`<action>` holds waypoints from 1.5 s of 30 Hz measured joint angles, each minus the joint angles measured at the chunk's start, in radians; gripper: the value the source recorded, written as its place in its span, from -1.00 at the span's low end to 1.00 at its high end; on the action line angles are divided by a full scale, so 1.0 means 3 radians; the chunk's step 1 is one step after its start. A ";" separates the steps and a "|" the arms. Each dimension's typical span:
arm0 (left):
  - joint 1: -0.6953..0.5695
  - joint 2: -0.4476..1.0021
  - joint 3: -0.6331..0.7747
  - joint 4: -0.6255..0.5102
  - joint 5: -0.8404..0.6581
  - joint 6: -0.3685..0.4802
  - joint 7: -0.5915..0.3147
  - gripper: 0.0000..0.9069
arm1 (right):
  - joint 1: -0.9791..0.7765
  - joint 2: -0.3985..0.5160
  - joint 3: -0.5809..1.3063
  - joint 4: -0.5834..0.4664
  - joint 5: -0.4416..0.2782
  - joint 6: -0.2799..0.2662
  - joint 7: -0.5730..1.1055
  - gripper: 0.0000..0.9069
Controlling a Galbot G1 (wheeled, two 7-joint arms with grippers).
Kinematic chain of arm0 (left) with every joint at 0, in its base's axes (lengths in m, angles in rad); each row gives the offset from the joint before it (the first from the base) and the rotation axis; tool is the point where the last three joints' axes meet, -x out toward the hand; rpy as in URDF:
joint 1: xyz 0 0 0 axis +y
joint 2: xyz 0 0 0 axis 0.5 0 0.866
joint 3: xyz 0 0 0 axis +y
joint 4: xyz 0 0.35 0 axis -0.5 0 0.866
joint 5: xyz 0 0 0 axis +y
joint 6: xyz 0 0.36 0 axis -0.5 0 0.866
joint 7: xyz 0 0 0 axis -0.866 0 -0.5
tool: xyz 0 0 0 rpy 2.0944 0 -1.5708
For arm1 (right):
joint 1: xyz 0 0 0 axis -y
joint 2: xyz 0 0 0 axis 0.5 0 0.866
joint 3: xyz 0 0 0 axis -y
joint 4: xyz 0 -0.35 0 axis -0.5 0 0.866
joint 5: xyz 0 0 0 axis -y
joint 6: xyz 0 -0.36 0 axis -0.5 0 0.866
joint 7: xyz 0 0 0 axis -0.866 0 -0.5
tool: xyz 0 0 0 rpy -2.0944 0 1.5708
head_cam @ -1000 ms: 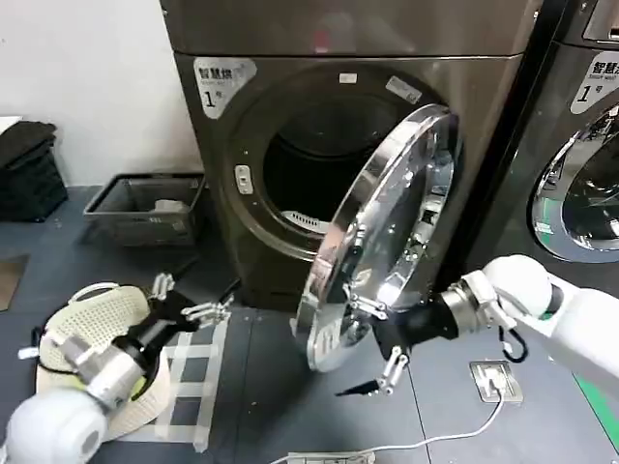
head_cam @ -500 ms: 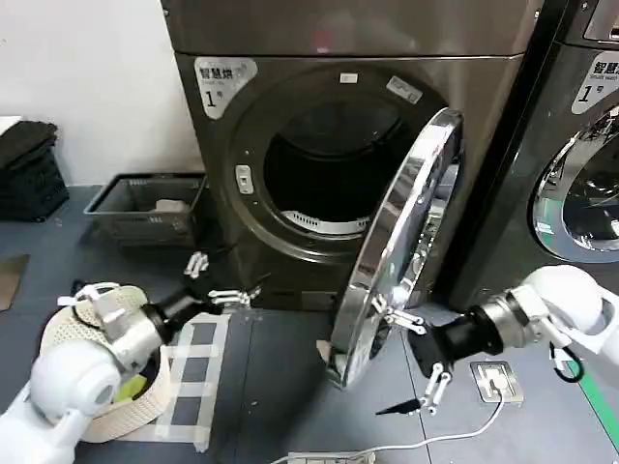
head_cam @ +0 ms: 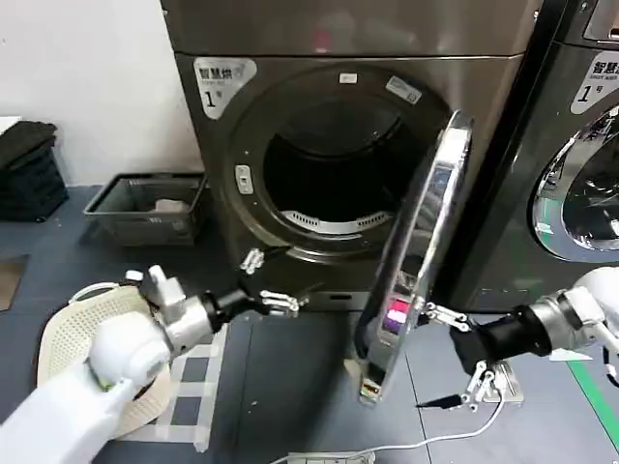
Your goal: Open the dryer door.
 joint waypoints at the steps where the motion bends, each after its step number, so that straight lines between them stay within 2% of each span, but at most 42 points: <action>1: -0.0043 -0.0015 0.0059 0.0012 0.0002 -0.0004 0.0001 1.00 | -0.0007 -0.0035 -0.0008 -0.0046 -0.0036 0.0040 -0.0004 1.00; 7: -0.0256 -0.0149 0.0354 0.0095 0.0041 -0.0005 0.0002 1.00 | -0.0012 -0.0176 -0.0092 -0.0381 -0.0174 0.0193 -0.0063 1.00; 14: -0.0407 -0.0304 0.0578 0.0168 0.0068 0.0001 0.0000 1.00 | 0.0066 -0.0390 -0.0273 -0.0819 -0.0180 0.0325 -0.0099 1.00; 22: -0.0535 -0.0431 0.0744 0.0247 0.0103 -0.0013 -0.0006 1.00 | 0.0304 -0.0643 -0.0723 -0.1165 -0.0133 0.0444 0.0113 1.00; 28: -0.0521 -0.0552 0.0803 0.0249 0.0198 -0.0014 -0.0012 1.00 | 0.1329 -0.0899 -0.1852 -0.1145 0.0131 0.0417 0.0311 1.00; 37: -0.0518 -0.0680 0.0859 0.0256 0.0239 -0.0010 -0.0022 1.00 | 0.3315 -0.1654 -0.3768 -0.0786 0.0159 0.0439 0.0351 1.00; 41: -0.0569 -0.0669 0.0924 0.0257 0.0223 -0.0016 -0.0023 1.00 | 0.4002 -0.2046 -0.4376 -0.0773 0.0158 0.0493 0.0313 1.00; 45: -0.0666 -0.0704 0.1021 0.0294 0.0186 -0.0033 -0.0023 1.00 | 0.4445 -0.2366 -0.4622 -0.0835 0.0165 0.0567 0.0230 1.00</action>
